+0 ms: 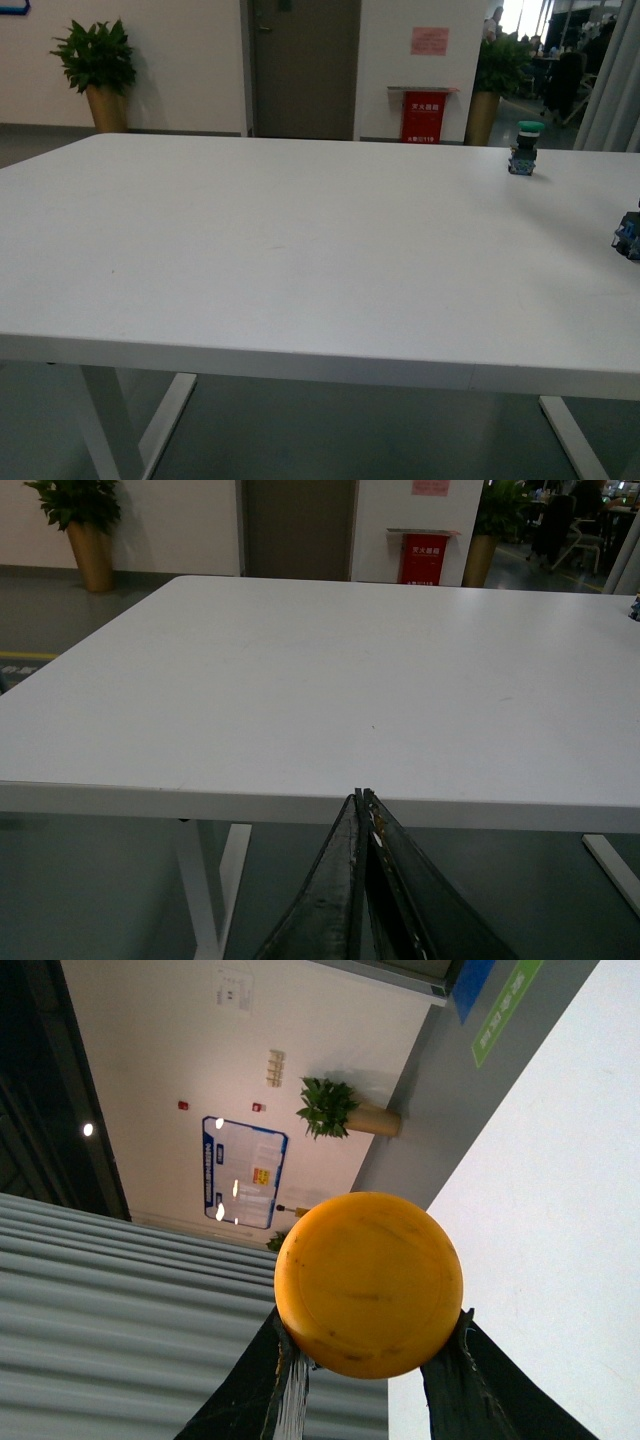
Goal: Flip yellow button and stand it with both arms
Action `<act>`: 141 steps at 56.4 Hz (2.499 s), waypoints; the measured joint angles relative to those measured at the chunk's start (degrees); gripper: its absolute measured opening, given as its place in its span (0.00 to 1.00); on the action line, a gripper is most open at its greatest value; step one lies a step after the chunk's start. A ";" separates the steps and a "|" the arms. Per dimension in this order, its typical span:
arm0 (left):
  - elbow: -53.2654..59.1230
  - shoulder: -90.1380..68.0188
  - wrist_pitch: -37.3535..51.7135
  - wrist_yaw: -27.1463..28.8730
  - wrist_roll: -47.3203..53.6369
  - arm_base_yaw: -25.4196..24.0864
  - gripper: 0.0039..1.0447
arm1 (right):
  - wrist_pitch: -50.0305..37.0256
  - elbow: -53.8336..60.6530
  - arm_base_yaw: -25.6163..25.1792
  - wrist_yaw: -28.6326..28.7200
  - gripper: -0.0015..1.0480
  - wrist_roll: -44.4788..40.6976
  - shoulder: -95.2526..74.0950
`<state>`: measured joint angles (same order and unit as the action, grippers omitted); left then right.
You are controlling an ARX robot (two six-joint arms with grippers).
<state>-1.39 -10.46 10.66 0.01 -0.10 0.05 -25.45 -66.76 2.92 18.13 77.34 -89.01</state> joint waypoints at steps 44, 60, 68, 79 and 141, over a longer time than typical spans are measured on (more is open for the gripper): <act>-0.02 10.25 -10.62 0.00 -0.04 0.02 0.69 | 15.72 -19.08 0.00 -16.02 0.24 -45.97 -10.08; -0.02 10.25 -10.62 0.00 -0.04 0.02 0.94 | 29.31 -33.44 -2.78 -18.29 0.24 -84.08 -21.49; -0.02 10.25 -10.62 0.00 -0.04 0.02 0.94 | 35.47 -36.72 -4.81 -21.84 0.24 -88.21 -26.71; -0.02 10.25 -10.62 0.00 -0.04 0.02 0.94 | 38.84 -36.83 -5.05 -23.65 0.24 -84.65 -29.73; -0.02 10.25 -10.62 0.00 -0.04 0.02 0.94 | 41.38 -44.94 -3.48 -25.49 0.24 -77.09 -40.00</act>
<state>-1.41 -0.21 0.03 0.01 -0.14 0.08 15.92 -111.70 -0.56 -7.35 0.25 -129.01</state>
